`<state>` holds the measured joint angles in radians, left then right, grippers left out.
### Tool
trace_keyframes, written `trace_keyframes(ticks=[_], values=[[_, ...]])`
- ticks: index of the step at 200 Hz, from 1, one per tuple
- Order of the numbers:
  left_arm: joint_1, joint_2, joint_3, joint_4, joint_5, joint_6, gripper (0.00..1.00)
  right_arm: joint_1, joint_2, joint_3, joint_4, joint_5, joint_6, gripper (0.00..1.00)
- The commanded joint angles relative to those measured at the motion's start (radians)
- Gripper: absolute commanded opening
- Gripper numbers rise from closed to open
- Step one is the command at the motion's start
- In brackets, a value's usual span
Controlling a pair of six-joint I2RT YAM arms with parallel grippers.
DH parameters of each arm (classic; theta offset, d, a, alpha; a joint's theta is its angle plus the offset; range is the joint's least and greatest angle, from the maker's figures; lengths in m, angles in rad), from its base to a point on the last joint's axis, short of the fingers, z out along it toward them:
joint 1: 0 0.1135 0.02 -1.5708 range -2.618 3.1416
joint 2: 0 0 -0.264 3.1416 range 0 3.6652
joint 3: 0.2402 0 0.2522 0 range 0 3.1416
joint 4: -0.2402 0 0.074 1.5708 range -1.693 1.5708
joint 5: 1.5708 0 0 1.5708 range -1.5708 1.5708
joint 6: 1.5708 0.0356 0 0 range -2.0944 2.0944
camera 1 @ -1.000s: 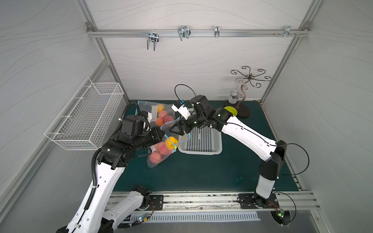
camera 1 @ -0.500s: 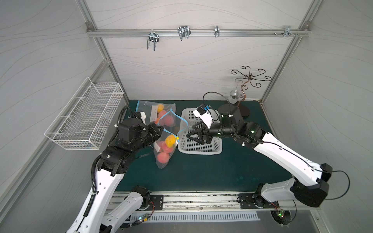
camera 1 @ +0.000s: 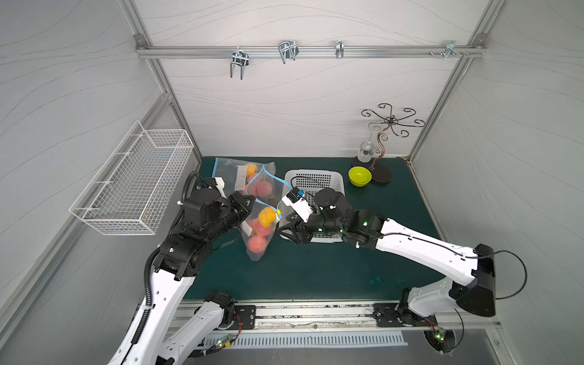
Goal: Place the peach in a zip-top bag and seal the zipper
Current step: Adjust the zipper food storage bag at the center of the board.
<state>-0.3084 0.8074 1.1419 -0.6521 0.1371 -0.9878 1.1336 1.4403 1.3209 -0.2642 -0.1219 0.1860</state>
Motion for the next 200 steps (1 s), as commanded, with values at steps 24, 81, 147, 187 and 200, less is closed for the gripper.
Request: trace_keyframes(ticks=[24, 81, 147, 187, 200], values=[[0.003, -0.014, 0.004, 0.077, -0.013, -0.024, 0.00, 0.032, 0.050, 0.016, 0.127, 0.135, -0.003, 0.57], [0.003, -0.018, -0.006, 0.077, -0.017, -0.025, 0.00, 0.036, 0.065, -0.004, 0.197, 0.181, 0.039, 0.44], [0.003, -0.030, -0.021, 0.080, -0.027, -0.028, 0.00, 0.040, 0.052, -0.016, 0.220, 0.194, 0.047, 0.29], [0.003, -0.035, -0.018, 0.071, -0.042, -0.023, 0.00, 0.043, 0.031, -0.041, 0.210, 0.221, 0.050, 0.21], [0.002, -0.038, -0.020, 0.068, -0.047, -0.024, 0.00, 0.043, 0.021, -0.050, 0.211, 0.228, 0.050, 0.20]])
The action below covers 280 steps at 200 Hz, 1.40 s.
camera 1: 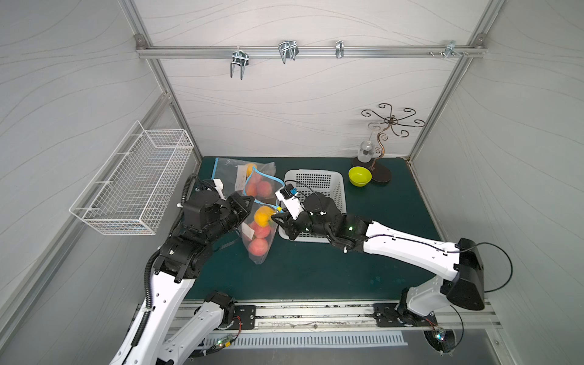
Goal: Place the peach in a zip-top bag and seal the zipper
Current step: Adjust the zipper food storage bag at the center of the board.
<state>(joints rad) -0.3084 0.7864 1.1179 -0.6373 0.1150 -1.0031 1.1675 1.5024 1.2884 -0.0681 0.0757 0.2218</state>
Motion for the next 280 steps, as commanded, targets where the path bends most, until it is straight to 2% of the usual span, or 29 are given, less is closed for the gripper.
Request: trace_keyframes(ticks=[1, 38, 103, 139, 161, 182, 207, 225, 252, 280], values=[[0.002, -0.017, 0.004, 0.054, -0.025, -0.008, 0.00, 0.009, -0.042, -0.019, 0.015, 0.029, 0.014, 0.20], [0.003, -0.021, -0.002, 0.059, -0.024, -0.012, 0.00, 0.011, -0.063, -0.045, 0.033, 0.041, 0.015, 0.17], [0.003, -0.028, -0.017, 0.062, -0.015, -0.018, 0.00, 0.011, -0.038, -0.017, 0.059, 0.030, 0.014, 0.22], [0.002, -0.034, -0.021, 0.060, -0.015, -0.021, 0.00, 0.011, -0.042, -0.018, 0.065, 0.031, 0.014, 0.15], [0.003, -0.037, -0.023, 0.061, -0.013, -0.023, 0.00, 0.011, -0.052, -0.021, 0.069, 0.032, 0.000, 0.00], [0.003, -0.040, -0.017, 0.055, -0.018, -0.005, 0.00, 0.011, -0.076, -0.031, 0.068, 0.027, -0.054, 0.00], [0.003, -0.039, 0.039, 0.008, -0.027, 0.118, 0.35, 0.006, -0.124, -0.038, -0.001, -0.065, -0.220, 0.00], [0.003, -0.019, 0.113, -0.063, -0.032, 0.257, 0.53, -0.008, -0.157, -0.026, -0.115, -0.141, -0.332, 0.00], [0.003, 0.018, 0.193, -0.130, 0.032, 0.472, 0.66, -0.056, -0.213, -0.018, -0.265, -0.265, -0.453, 0.00], [0.003, 0.056, 0.233, -0.153, 0.168, 0.644, 0.66, -0.144, -0.279, -0.033, -0.379, -0.407, -0.559, 0.00]])
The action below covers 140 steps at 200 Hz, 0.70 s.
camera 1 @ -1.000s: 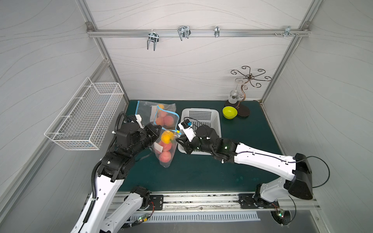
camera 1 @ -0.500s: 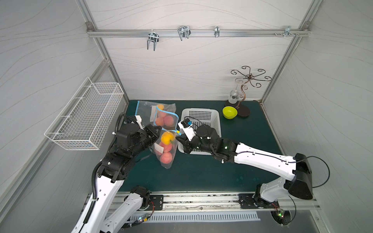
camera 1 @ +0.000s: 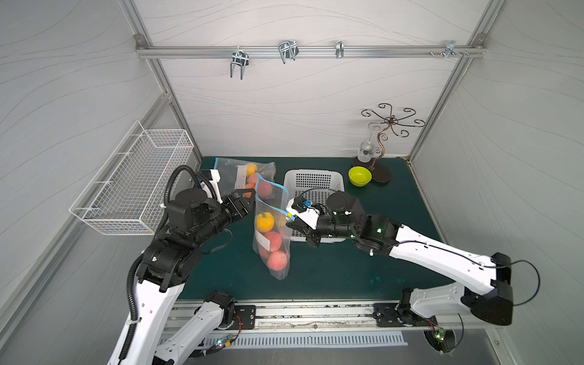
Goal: Place the peach in a zip-top bag and seal the zipper
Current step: Adjust the zipper food storage bag at the center of the board.
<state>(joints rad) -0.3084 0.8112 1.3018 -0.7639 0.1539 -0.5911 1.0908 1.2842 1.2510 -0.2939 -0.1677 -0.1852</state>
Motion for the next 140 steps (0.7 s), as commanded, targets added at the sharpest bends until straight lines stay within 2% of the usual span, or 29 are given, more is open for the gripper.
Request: trace_keyframes(ticks=[1, 52, 80, 93, 118, 140], values=[[0.003, 0.033, 0.050, -0.026, 0.136, 0.239, 0.66, -0.071, -0.063, 0.005, -0.158, -0.167, -0.154, 0.00], [0.000, 0.127, 0.087, -0.009, 0.532, 0.530, 0.66, -0.251, -0.082, 0.042, -0.352, -0.371, -0.331, 0.00], [-0.017, 0.169, 0.093, 0.043, 0.610, 0.658, 0.72, -0.293, -0.065, 0.087, -0.432, -0.418, -0.400, 0.00], [-0.034, 0.196, 0.110, 0.023, 0.672, 0.765, 0.73, -0.296, -0.060, 0.113, -0.453, -0.443, -0.419, 0.00], [-0.054, 0.227, 0.122, 0.028, 0.710, 0.921, 0.74, -0.295, -0.047, 0.146, -0.487, -0.489, -0.444, 0.00], [-0.063, 0.261, 0.158, 0.033, 0.727, 0.996, 0.78, -0.295, -0.030, 0.177, -0.516, -0.514, -0.459, 0.00]])
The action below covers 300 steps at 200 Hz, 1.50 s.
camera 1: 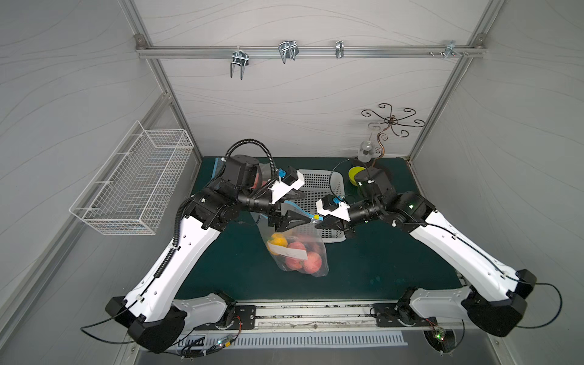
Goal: Place the peach in a zip-top bag and seal the zipper
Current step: Adjust the zipper food storage bag at the center of the board, then zip the zipper on the zipper food storage bag.
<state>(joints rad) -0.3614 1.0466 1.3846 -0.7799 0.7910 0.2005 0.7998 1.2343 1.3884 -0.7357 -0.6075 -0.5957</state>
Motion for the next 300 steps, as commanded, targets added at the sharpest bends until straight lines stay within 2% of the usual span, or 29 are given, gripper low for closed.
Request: trace_keyframes(ticks=[1, 19, 44, 87, 138, 157, 180, 207, 239, 281, 300], values=[[-0.011, 0.030, 0.078, 0.048, 0.091, 0.207, 0.79, -0.004, 0.021, 0.041, -0.076, -0.075, -0.048, 0.00], [-0.040, 0.082, 0.135, -0.007, 0.120, 0.268, 0.78, -0.003, 0.022, 0.053, -0.072, -0.080, -0.047, 0.00], [-0.106, 0.141, 0.184, -0.055, 0.125, 0.281, 0.77, 0.008, 0.026, 0.063, -0.054, -0.063, -0.032, 0.00], [-0.183, 0.162, 0.155, -0.021, 0.116, 0.269, 0.84, 0.028, 0.035, 0.057, -0.041, -0.037, -0.026, 0.00], [-0.224, 0.201, 0.158, -0.001, 0.084, 0.290, 0.80, 0.033, 0.034, 0.062, -0.036, -0.062, -0.019, 0.00], [-0.245, 0.233, 0.181, -0.051, 0.085, 0.319, 0.74, 0.035, 0.035, 0.063, -0.035, -0.066, -0.018, 0.00], [-0.251, 0.248, 0.185, -0.067, 0.085, 0.325, 0.60, 0.035, 0.036, 0.064, -0.031, -0.066, -0.015, 0.00], [-0.258, 0.254, 0.177, -0.067, 0.093, 0.320, 0.55, 0.035, 0.036, 0.065, -0.028, -0.063, -0.014, 0.00], [-0.260, 0.255, 0.166, -0.072, 0.086, 0.321, 0.36, 0.035, 0.036, 0.064, -0.030, -0.055, -0.012, 0.00], [-0.260, 0.247, 0.165, -0.093, 0.059, 0.327, 0.06, 0.027, 0.017, 0.041, -0.007, -0.041, 0.010, 0.00], [-0.260, 0.237, 0.172, -0.100, 0.036, 0.321, 0.05, 0.014, 0.004, 0.025, 0.012, -0.029, 0.030, 0.00]])
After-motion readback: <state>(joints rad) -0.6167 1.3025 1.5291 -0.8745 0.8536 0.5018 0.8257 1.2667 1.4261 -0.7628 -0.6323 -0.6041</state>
